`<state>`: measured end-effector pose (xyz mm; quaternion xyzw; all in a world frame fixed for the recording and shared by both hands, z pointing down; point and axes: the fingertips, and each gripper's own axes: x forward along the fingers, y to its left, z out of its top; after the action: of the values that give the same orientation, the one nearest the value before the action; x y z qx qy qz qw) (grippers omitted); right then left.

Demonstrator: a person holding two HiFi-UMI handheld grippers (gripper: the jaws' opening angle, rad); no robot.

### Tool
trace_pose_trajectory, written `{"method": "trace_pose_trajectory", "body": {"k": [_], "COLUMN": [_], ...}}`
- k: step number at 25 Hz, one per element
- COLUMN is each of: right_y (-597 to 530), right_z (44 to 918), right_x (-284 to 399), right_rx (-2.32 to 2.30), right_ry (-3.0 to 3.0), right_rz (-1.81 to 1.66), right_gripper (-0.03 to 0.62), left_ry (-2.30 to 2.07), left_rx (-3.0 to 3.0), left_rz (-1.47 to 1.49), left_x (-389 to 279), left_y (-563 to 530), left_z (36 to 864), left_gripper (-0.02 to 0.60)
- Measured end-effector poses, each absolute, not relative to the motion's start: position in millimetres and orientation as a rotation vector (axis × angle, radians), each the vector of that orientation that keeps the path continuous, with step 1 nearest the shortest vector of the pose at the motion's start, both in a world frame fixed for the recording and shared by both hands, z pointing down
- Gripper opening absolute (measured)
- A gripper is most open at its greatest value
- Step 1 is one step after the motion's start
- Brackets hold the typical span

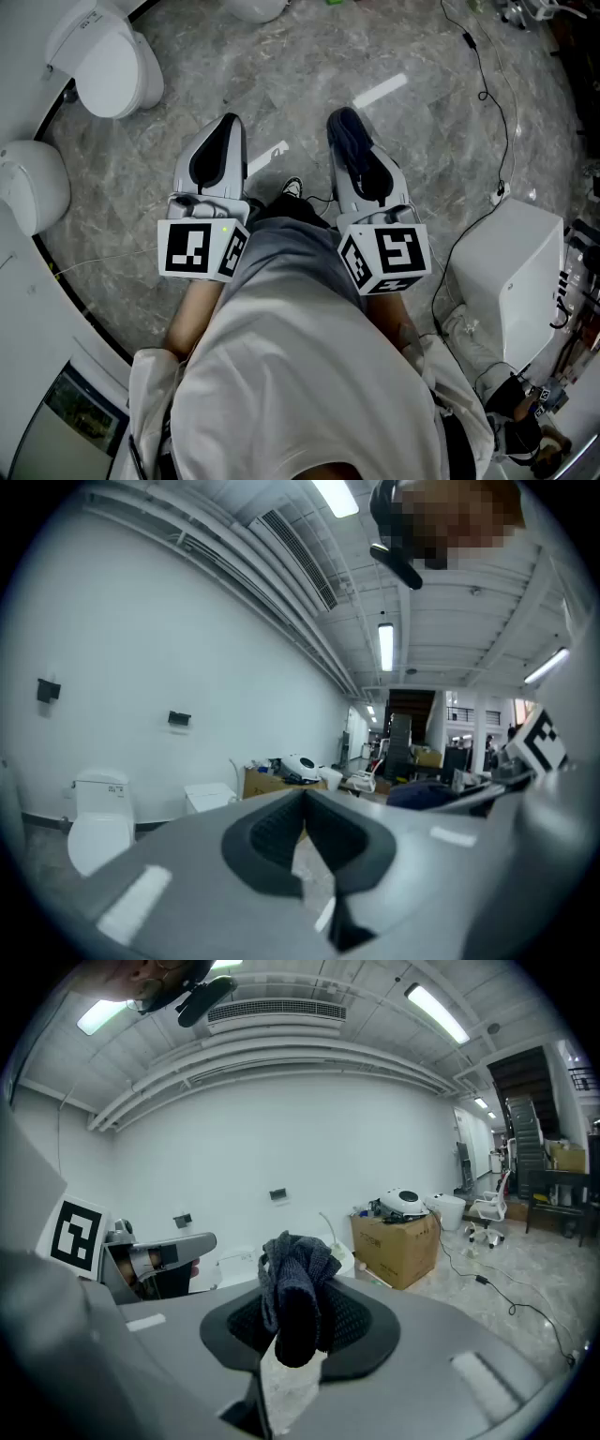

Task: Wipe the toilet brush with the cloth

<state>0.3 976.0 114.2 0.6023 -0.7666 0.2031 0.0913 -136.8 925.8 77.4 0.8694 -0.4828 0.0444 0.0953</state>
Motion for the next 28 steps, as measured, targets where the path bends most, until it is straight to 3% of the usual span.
{"method": "trace_pose_trajectory", "body": {"k": [14, 28], "right_y": [976, 897], "right_z": [103, 101], "right_x": [26, 37], "right_rx": [1.837, 1.820], "right_ry": [-2.347, -2.306], "right_rz": [0.598, 0.611], "right_gripper": [0.094, 0.098], "left_ry": [-1.450, -1.435], "left_rx": [2.583, 2.568], "left_rz": [0.107, 0.064], "left_x": [-139, -133], "left_y": [933, 843], "left_z": [70, 74], "left_gripper": [0.000, 0.000]}}
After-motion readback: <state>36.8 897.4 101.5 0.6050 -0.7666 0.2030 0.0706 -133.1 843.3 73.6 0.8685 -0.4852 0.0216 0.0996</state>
